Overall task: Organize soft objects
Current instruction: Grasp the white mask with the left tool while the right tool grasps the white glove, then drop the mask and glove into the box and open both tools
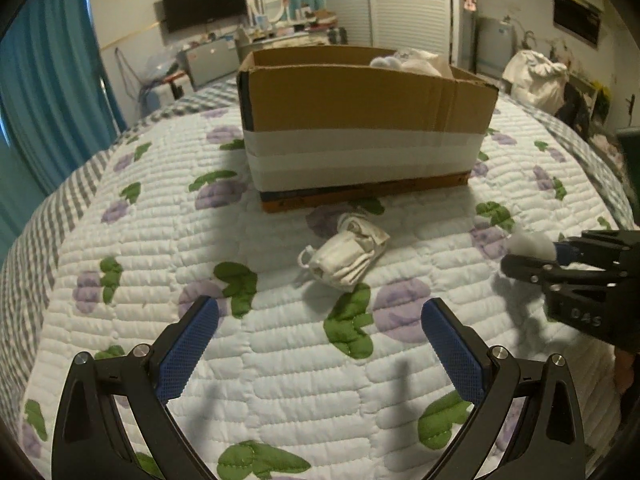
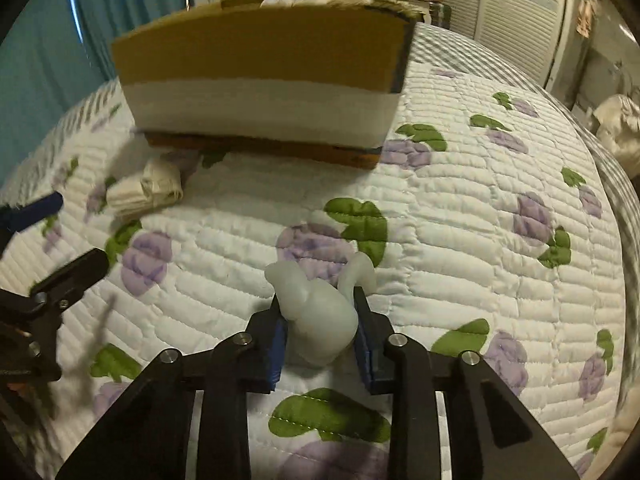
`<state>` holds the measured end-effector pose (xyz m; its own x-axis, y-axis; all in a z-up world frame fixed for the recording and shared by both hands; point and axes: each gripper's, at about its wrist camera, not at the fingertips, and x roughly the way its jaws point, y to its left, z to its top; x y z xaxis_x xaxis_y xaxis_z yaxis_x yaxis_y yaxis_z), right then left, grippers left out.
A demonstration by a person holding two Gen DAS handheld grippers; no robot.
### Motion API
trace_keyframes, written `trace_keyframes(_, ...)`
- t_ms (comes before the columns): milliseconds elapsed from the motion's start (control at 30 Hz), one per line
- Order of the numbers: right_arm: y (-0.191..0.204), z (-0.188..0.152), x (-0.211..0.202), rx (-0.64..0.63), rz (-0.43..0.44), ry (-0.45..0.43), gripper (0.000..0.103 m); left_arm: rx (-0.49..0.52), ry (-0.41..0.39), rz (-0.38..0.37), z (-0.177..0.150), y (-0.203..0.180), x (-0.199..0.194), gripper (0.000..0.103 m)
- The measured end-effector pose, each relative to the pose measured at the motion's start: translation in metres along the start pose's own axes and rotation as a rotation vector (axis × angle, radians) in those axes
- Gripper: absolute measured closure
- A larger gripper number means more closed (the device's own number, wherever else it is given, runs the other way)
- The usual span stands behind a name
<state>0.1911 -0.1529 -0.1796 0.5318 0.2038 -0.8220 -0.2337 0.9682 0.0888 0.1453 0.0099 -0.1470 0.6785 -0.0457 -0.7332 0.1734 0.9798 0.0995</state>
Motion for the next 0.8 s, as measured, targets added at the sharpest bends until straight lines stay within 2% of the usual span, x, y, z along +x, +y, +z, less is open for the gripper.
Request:
trace_keyframes(200,0.0,0.025,-0.032,-0.003,-0.006,-0.112,0.076,-0.002,0.003,-0.006,0.012,-0.002,0.008,0.0)
trace_keyframes(400,-0.005,0.047,-0.032,0.022,-0.003,-0.16,0.076,-0.036,0.025,-0.011,0.025,-0.003,0.037,0.002)
trace_keyframes(467,-0.005,0.046,-0.027,0.025,0.008,-0.157,0.076,-0.036,0.041,-0.011,0.029,-0.004,0.048,0.021)
trace_keyframes(500,-0.005,0.044,-0.023,0.028,0.016,-0.149,0.076,-0.037,0.054,-0.013,0.031,-0.004,0.053,0.026)
trace_keyframes(567,-0.005,0.042,-0.015,0.028,0.02,-0.133,0.076,-0.044,0.076,-0.04,0.032,-0.005,0.062,0.043)
trace_keyframes(600,-0.006,0.041,-0.012,0.027,0.02,-0.125,0.076,-0.044,0.076,-0.054,0.032,-0.006,0.063,0.049)
trace_keyframes(667,-0.006,0.039,-0.009,0.025,0.02,-0.117,0.075,-0.025,0.067,-0.066,0.031,-0.009,0.059,0.072)
trace_keyframes(700,-0.006,0.039,-0.009,0.026,0.022,-0.115,0.075,-0.014,0.064,-0.072,0.03,-0.011,0.055,0.075)
trace_keyframes(800,-0.006,0.038,-0.015,0.029,0.027,-0.126,0.076,-0.006,0.07,-0.088,0.028,-0.014,0.045,0.075)
